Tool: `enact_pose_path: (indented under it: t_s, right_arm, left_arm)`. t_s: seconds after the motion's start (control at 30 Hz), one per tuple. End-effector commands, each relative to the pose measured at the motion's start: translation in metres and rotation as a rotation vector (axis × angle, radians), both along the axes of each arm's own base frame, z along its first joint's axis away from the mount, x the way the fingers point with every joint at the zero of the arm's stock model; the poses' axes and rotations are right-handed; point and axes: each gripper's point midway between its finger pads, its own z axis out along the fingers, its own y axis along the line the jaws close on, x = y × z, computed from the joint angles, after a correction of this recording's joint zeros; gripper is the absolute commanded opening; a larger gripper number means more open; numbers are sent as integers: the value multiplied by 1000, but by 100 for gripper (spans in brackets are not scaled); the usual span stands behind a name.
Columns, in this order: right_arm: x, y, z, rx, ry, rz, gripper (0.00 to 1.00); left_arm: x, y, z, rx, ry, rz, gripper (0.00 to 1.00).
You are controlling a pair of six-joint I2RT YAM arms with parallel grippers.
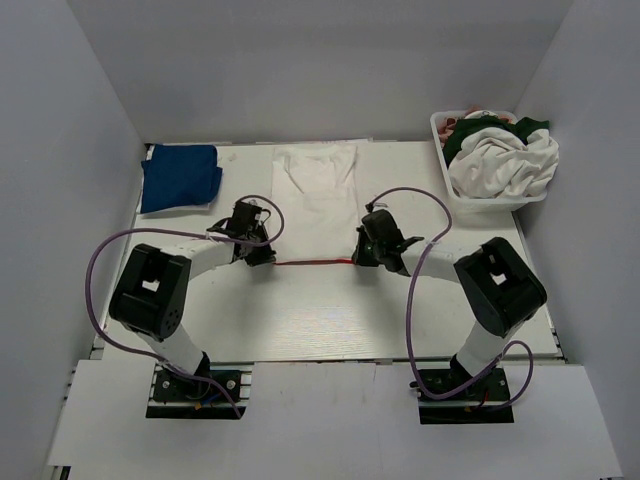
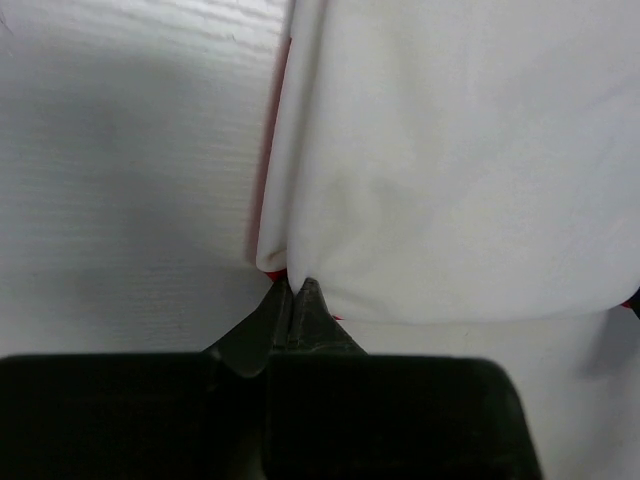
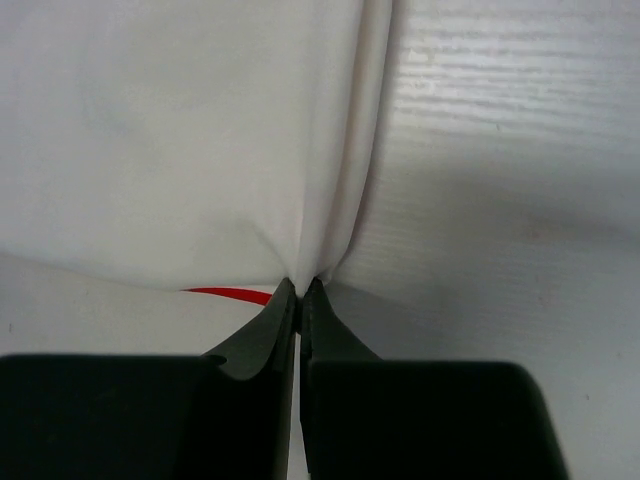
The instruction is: Fold and stack the t-shirts
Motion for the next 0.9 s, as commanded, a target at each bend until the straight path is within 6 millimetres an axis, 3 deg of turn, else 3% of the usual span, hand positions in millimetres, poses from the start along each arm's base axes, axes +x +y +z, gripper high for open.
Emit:
enact_pose_path:
  t_s: [0.0, 0.07, 0.1, 0.17, 0.2, 0.23, 0.27, 0.3, 0.37, 0.47, 0.53, 0.57, 0.63, 0.73, 0.77, 0.83, 0.87]
  right_arm:
    - [-28, -13, -1, -33, 41, 15, 0]
    - [-46, -16, 3, -26, 51, 18, 0]
    - [-53, -17, 19, 14, 26, 12, 0]
    - [-70, -17, 22, 43, 36, 27, 0]
    - [-88, -21, 17, 19, 77, 43, 0]
    - [-96, -23, 34, 53, 36, 49, 0]
    - [-102, -22, 39, 61, 29, 66, 0]
    - [-108, -23, 58, 97, -9, 76, 0]
    - [-112, -20, 76, 129, -62, 116, 0]
    - [-107, -16, 104, 177, -132, 129, 0]
    - [-99, -21, 109, 144, -154, 97, 0]
    - [-90, -16, 131, 164, -196, 96, 0]
    - [-75, -16, 147, 150, -229, 50, 0]
    - [-56, -18, 152, 101, -225, -4, 0]
    - [-50, -16, 163, 105, -237, -18, 0]
    - [-32, -17, 170, 91, -241, -66, 0]
    - [-22, -15, 170, 79, -231, -82, 0]
  left_arm:
    - [-21, -7, 10, -33, -4, -55, 0]
    - [-41, -9, 26, -88, -19, -88, 0]
    - [-51, -11, 31, -100, -23, -105, 0]
    - [-71, -11, 37, -144, -8, -112, 0]
    - [-79, -8, 42, -144, -8, -112, 0]
    - [-85, -15, 66, -203, -70, -138, 0]
    - [-94, -14, 69, -219, -76, -149, 0]
    - [-95, -14, 90, -246, -155, -157, 0]
    - [-95, -14, 110, -269, -224, -163, 0]
    - [-83, -15, 139, -287, -329, -155, 0]
    - [-69, -14, 155, -268, -372, -140, 0]
    - [-63, -13, 158, -254, -380, -124, 0]
    - [-46, -11, 163, -235, -382, -93, 0]
    - [-18, 0, 173, -170, -399, -15, 0]
    - [-6, 1, 187, -157, -434, 10, 0]
    - [8, 2, 186, -125, -430, 26, 0]
    - [19, 1, 199, -123, -457, 38, 0]
